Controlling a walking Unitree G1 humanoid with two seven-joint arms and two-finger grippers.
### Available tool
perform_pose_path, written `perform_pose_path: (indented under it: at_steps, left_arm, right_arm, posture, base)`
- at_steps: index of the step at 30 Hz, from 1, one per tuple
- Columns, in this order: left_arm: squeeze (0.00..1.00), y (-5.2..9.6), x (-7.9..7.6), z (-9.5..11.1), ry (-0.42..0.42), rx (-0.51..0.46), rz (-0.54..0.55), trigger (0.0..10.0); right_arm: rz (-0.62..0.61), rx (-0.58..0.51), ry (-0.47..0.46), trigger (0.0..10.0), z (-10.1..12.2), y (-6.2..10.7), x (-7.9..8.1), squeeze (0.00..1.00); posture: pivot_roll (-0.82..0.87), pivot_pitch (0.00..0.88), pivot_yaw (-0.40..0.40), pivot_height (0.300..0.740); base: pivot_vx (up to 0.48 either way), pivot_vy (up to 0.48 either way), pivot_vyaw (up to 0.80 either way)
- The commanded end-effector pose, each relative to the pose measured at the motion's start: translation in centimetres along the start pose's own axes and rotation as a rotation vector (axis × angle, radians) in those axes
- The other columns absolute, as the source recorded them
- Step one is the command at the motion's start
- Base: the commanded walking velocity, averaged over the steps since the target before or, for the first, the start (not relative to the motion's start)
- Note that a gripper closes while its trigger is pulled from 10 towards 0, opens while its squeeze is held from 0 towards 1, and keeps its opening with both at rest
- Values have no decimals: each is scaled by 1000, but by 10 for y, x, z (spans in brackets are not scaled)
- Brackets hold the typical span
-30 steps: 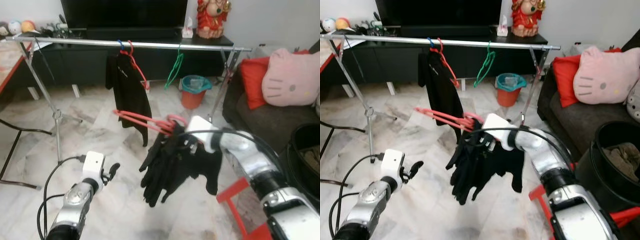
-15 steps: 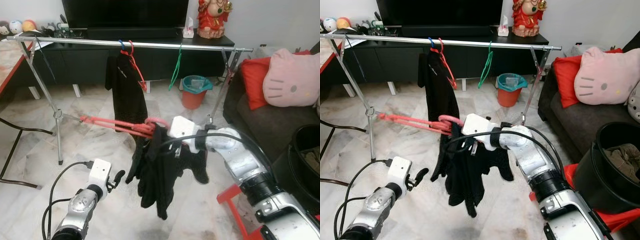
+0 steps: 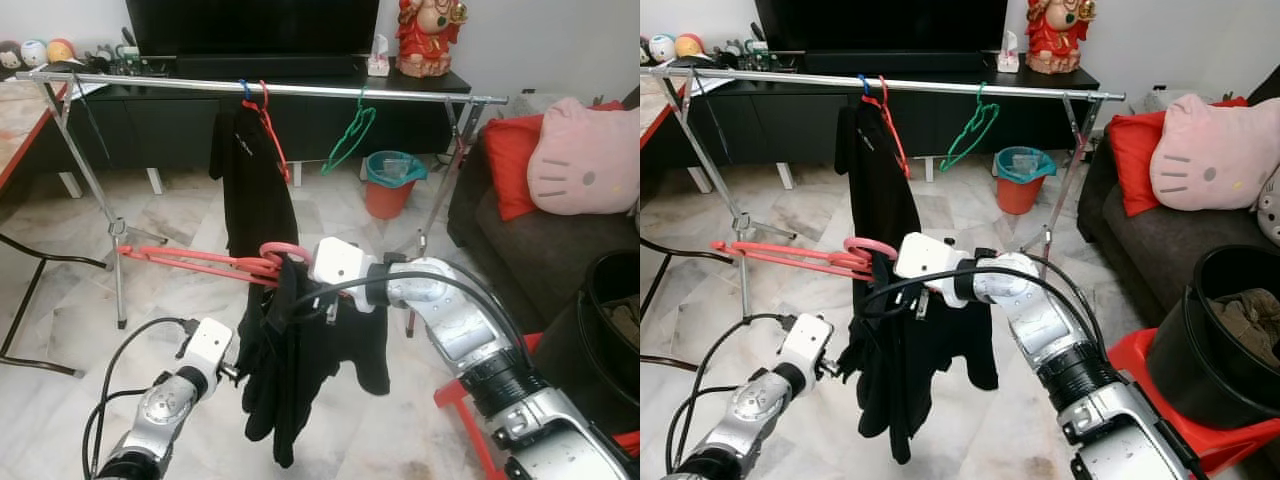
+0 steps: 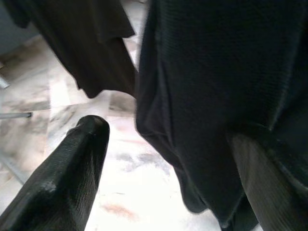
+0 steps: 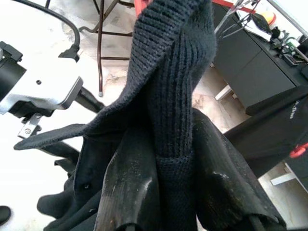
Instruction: Hang hanger
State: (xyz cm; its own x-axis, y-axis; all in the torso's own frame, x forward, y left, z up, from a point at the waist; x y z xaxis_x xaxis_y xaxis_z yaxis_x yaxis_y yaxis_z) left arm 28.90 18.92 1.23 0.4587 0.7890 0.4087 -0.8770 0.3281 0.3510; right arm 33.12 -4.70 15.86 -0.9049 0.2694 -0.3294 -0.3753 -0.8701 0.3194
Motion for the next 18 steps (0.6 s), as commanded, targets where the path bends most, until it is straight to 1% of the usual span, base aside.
perform_pose_path:
  at_steps: [1, 6, 7, 8, 11, 17, 18]
  left_arm:
    - [0, 2, -4, 1, -24, -10, -50, 10000]
    - [0, 7, -6, -2, -54, -5, -126, 10000]
    - [0, 8, -6, -4, -83, 12, -150, 10000]
    - [0, 9, -6, -5, -90, 15, -154, 10000]
    - [0, 9, -6, -5, -72, 15, -148, 10000]
    - [0, 8, -6, -7, -71, 38, -138, 10000]
    - [0, 7, -1, -11, -95, 72, -86, 10000]
  right_arm:
    - [-16, -25, 35, 0, 12, -2, -5, 0]
    - [-19, -21, 34, 0, 13, -5, -7, 0]
    - [-17, -31, 39, 0, 17, -7, -7, 0]
    - [-16, -33, 40, 0, 18, -7, -7, 0]
    - [-11, -40, 47, 0, 21, -9, -6, 0]
    - [-4, -46, 55, 0, 23, -11, -6, 0]
    - [-1, -49, 60, 0, 24, -10, -7, 0]
  posture:
    - [38, 0, -73, 740]
    - [41, 0, -73, 740]
    - [48, 0, -74, 740]
    - [49, 0, -74, 740]
    - [47, 0, -71, 740]
    - [44, 0, -72, 740]
    - [44, 0, -72, 740]
  base:
    - [0, 0, 0]
    - [0, 0, 0]
    - [0, 0, 0]
    - [0, 0, 0]
    - [0, 0, 0]
    - [0, 0, 0]
    - [0, 0, 0]
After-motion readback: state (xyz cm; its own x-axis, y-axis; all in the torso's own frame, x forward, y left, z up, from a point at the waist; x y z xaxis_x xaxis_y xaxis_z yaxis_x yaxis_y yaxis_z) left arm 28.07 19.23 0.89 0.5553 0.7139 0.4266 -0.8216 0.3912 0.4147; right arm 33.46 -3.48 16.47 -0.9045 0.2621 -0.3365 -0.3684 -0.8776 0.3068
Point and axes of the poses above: a point about 5 cm out from each wrist's last joint towards the gripper, its own y axis pointing back from the gripper into the wrist, its own z axis along the axis of the wrist's last joint, x = y × z, the point moved 1 cm from there along -y, pointing out of the wrist towards the gripper, and after that the axes turned 7 degrees about -y, right-handed, at the moved point
